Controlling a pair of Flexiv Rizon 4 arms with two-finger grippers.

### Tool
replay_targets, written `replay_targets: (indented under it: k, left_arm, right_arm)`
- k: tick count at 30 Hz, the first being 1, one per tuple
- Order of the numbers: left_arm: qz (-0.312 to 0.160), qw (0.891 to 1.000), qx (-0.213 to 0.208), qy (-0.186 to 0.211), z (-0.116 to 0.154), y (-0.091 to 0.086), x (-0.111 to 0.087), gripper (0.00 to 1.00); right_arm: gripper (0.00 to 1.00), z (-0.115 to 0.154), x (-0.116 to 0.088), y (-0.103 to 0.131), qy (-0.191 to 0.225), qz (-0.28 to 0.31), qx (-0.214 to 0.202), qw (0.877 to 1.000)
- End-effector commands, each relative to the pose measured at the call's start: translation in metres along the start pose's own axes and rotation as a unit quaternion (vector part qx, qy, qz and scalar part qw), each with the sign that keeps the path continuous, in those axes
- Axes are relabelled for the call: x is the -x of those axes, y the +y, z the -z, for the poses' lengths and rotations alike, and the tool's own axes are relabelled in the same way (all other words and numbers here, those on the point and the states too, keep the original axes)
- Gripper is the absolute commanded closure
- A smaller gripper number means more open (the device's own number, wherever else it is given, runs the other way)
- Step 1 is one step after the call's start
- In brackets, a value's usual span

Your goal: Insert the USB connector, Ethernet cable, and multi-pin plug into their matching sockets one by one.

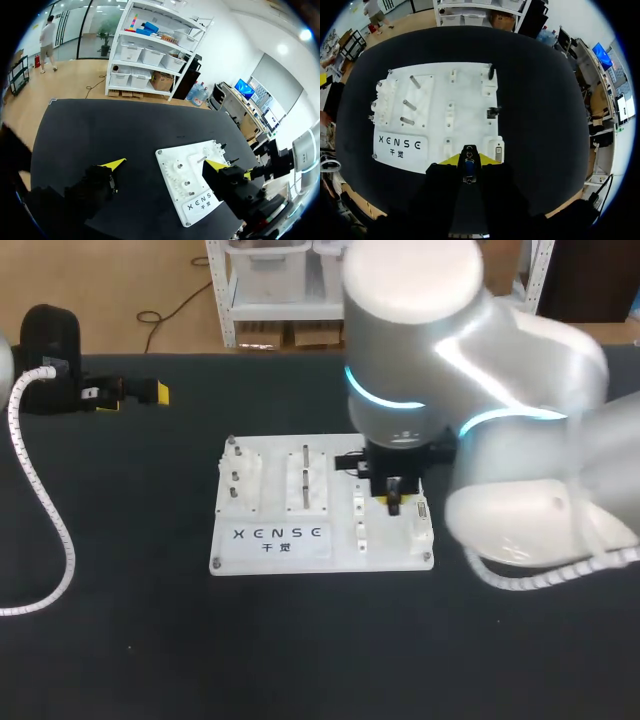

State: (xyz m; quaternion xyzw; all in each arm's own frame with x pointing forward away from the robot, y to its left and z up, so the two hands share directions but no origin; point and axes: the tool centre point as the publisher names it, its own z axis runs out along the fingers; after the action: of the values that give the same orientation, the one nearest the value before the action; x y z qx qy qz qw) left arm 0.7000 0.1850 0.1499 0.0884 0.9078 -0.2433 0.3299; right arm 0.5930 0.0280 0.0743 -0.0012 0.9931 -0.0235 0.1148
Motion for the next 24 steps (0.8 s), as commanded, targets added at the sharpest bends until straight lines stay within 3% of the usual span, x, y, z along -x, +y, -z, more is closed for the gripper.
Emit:
replay_targets:
  k: [1,24]
  left_arm:
    - [0.000,1.000,0.000,0.000,0.000,0.000,0.000,0.00]
    - [0.000,1.000,0.000,0.000,0.000,0.000,0.000,0.00]
  right_arm:
    - [1.00,0.002,-0.004,-0.023,-0.032,-0.008,0.004,0.999]
    - [1.00,-0.013,0.001,-0.034,-0.028,0.007,-0.005,1.000]
